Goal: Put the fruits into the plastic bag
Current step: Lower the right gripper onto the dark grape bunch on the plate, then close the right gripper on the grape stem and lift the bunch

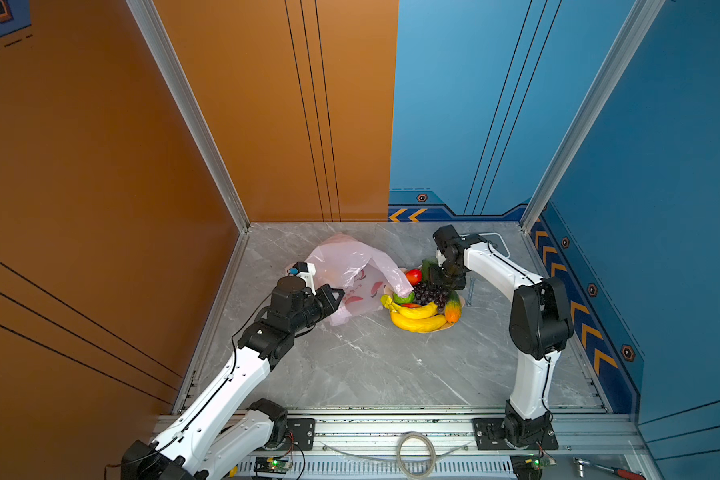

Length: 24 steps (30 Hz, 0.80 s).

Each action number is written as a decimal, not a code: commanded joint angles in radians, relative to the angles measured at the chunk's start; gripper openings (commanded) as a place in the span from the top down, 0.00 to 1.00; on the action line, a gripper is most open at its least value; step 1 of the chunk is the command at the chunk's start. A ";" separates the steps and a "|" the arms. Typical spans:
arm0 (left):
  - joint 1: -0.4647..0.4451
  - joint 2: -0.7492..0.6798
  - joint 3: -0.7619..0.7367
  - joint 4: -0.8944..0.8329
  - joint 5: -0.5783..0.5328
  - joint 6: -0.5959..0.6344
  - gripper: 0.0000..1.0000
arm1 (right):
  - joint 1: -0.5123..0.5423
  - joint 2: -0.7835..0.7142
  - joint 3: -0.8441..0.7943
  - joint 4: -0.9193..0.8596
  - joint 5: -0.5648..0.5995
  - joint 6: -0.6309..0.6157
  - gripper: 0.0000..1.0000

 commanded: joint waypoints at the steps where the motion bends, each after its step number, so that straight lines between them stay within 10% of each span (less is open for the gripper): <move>1: 0.008 -0.011 0.019 -0.010 0.016 0.003 1.00 | -0.007 0.010 0.020 -0.001 0.018 0.004 0.46; 6: 0.008 -0.011 0.018 -0.010 0.019 0.004 1.00 | -0.009 -0.002 0.017 0.000 0.017 0.004 0.61; 24: 0.010 -0.015 0.006 0.001 0.019 -0.002 1.00 | -0.028 -0.101 -0.067 0.077 -0.124 0.012 0.65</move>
